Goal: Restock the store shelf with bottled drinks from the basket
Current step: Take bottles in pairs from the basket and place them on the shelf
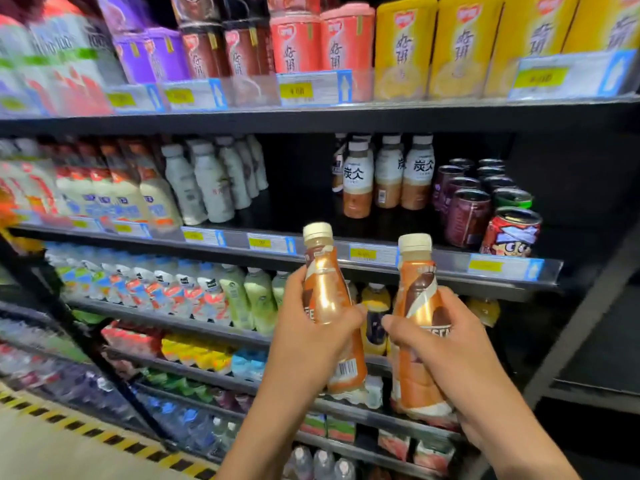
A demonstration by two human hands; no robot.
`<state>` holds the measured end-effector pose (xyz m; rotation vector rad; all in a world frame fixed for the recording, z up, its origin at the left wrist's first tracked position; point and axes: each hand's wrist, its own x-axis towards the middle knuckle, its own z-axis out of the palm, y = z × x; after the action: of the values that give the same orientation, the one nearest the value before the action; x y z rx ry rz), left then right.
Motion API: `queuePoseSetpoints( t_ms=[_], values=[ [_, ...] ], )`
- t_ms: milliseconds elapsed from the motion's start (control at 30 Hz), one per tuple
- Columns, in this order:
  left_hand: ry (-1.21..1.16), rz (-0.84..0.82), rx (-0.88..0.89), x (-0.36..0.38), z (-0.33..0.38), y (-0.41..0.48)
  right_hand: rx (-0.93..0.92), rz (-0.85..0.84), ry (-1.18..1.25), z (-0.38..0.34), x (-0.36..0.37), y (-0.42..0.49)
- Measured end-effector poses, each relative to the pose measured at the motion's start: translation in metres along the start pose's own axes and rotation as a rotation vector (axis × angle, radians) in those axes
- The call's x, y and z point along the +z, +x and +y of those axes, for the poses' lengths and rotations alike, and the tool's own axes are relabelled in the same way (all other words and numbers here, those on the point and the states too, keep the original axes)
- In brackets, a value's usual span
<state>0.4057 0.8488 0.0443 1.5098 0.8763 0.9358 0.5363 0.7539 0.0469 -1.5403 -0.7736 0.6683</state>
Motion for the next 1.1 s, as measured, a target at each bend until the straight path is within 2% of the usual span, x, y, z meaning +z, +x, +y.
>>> queuePoseSetpoints(
  t_ms=[300, 467, 600, 700, 867, 1000, 1100],
  values=[
    [-0.054, -0.006, -0.002, -0.042, 0.002, 0.110, -0.127, -0.011, -0.005, -0.027, 0.076, 0.100],
    [-0.035, -0.028, 0.017, -0.060, 0.013, 0.171, -0.132, 0.031, -0.003, -0.045, 0.106, 0.151],
    [-0.078, -0.055, -0.063, -0.063, 0.015, 0.222, -0.053, 0.101, -0.008, -0.059, 0.121, 0.188],
    [-0.073, -0.014, -0.134, -0.056, 0.009, 0.271, 0.048, 0.153, -0.044, -0.063, 0.133, 0.222],
    [0.008, 0.000, -0.151, -0.048, -0.005, 0.345, 0.173, 0.126, -0.092, -0.057, 0.158, 0.259],
    [0.032, -0.083, -0.005, -0.058, -0.012, 0.362, 0.148, 0.148, -0.305, -0.058, 0.183, 0.293],
    [0.050, -0.164, 0.055, -0.063, -0.015, 0.373, 0.023, 0.316, -0.551, -0.060, 0.188, 0.305]
  ],
)
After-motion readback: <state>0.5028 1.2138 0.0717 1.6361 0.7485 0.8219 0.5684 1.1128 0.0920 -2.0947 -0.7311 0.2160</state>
